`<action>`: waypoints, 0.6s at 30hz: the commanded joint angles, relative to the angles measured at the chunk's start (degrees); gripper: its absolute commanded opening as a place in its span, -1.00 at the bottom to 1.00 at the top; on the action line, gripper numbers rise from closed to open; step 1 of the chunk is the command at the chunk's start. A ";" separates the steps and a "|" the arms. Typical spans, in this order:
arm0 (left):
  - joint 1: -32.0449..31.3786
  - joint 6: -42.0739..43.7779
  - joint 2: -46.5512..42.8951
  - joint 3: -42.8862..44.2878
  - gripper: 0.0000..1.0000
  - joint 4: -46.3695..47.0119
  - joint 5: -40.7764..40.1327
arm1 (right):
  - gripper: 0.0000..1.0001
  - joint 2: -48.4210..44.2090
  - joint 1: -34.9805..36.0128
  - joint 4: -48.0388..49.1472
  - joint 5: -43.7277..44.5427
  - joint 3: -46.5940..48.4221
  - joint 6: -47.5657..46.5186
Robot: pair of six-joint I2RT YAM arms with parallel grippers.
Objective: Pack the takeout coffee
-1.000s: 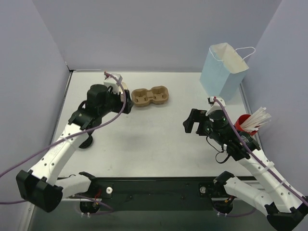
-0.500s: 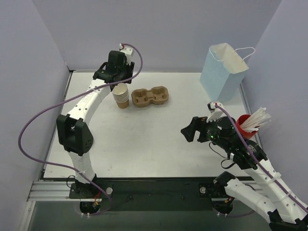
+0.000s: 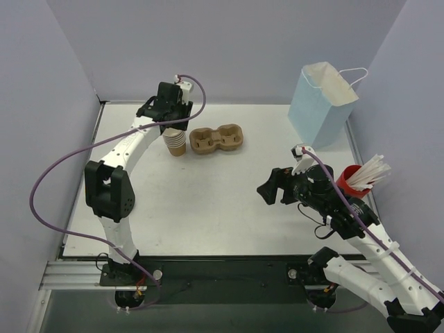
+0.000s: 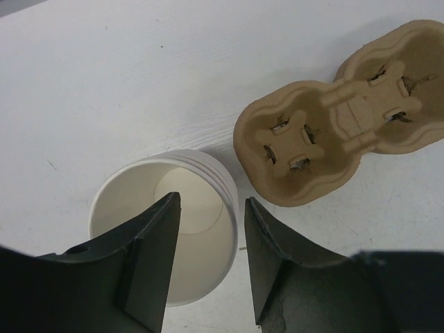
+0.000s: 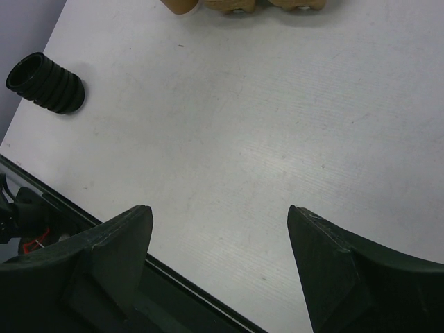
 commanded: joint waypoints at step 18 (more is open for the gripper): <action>-1.23 2.45 0.94 -0.53 -0.25 2.01 -1.77 | 0.60 -1.56 0.46 2.49 -0.34 -0.14 -1.62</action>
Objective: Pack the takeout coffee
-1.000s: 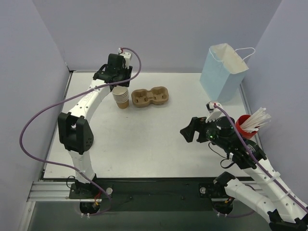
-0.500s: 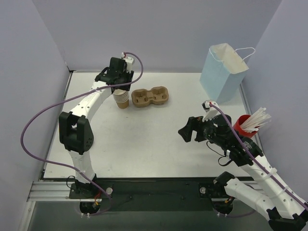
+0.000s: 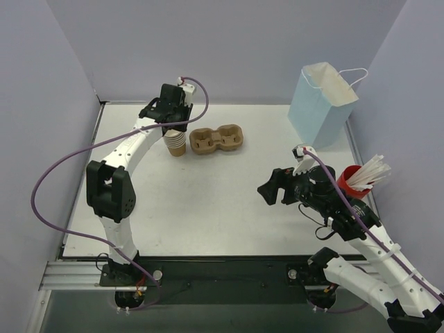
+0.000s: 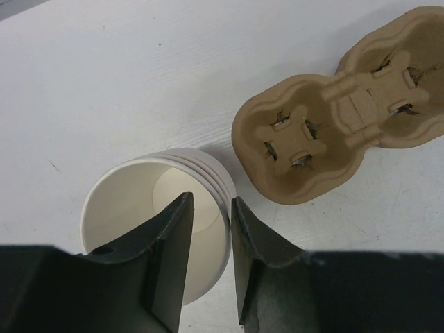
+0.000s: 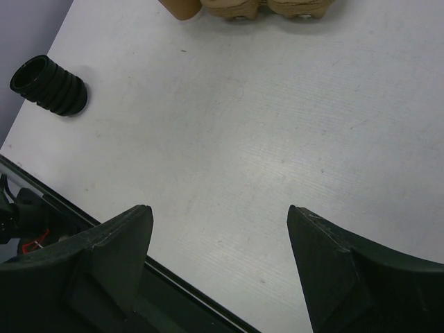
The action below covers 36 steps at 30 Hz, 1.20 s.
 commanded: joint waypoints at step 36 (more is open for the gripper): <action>-4.16 5.32 -1.60 10.28 -1.00 -7.39 -15.09 | 0.60 -2.73 0.46 1.72 0.62 0.67 0.74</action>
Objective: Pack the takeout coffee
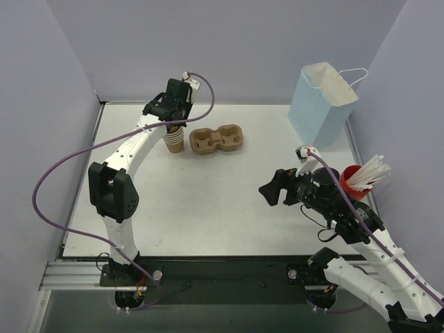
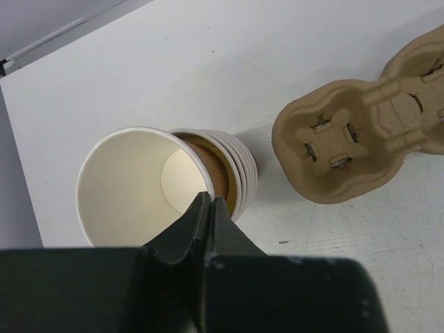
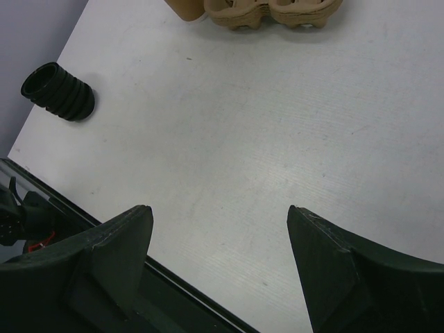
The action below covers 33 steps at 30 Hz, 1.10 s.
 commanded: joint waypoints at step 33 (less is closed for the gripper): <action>-40.43 -21.75 -9.50 -22.49 -1.00 2.30 -5.83 | 0.61 -11.75 0.46 -4.60 -0.98 0.06 3.73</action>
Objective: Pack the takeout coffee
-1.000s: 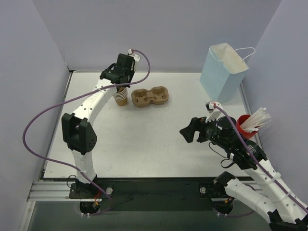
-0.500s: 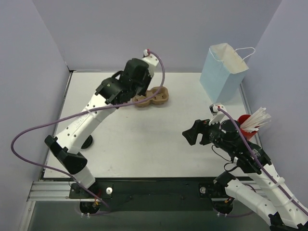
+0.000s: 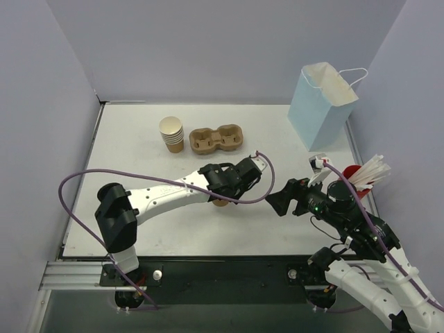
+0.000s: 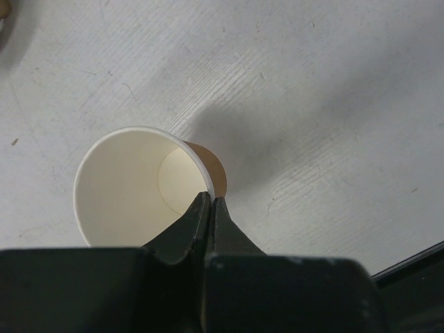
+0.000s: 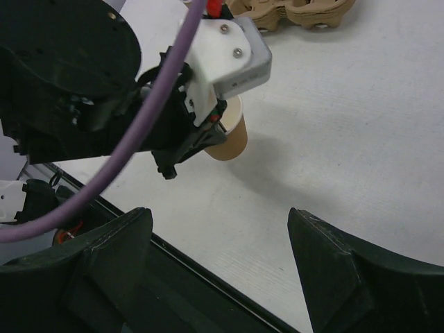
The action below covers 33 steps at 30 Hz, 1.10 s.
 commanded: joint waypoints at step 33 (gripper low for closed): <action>29.76 -12.73 -15.16 -6.64 0.02 -5.58 -21.21 | 0.62 -3.23 0.09 -1.57 0.49 0.21 0.72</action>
